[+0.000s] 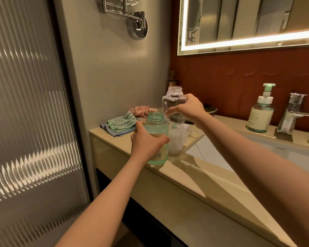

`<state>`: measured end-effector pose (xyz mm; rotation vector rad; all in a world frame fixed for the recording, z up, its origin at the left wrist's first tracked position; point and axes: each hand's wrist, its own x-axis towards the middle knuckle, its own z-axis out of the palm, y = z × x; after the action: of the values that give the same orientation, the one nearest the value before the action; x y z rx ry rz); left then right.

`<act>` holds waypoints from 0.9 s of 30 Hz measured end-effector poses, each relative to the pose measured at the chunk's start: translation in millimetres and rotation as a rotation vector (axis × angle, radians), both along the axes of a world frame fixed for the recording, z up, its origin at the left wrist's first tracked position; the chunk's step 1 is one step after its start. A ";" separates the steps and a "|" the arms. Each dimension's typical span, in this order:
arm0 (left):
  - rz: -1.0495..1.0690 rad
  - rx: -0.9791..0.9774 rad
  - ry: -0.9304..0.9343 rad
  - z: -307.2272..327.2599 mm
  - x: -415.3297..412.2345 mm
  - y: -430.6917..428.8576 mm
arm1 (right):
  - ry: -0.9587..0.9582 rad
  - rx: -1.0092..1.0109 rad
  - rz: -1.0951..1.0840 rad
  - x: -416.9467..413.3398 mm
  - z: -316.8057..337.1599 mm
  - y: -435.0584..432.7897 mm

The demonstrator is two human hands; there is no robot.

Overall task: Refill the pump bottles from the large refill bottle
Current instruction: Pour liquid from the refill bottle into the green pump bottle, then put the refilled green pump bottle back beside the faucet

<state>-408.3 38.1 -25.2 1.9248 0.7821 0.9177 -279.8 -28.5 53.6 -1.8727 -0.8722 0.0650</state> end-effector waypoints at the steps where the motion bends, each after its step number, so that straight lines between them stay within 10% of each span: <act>1: 0.006 -0.008 0.001 0.4 -2.4 2.6 | -0.002 -0.001 0.015 -2.6 -1.3 5.9; 27: 0.063 0.013 -0.038 -1.1 -1.1 5.3 | 0.083 -0.177 0.122 13.7 -14.3 43.4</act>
<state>-409.4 43.4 -26.3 1.8980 0.8208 0.9967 -266.2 14.9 39.3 -1.9633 -0.9475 0.3013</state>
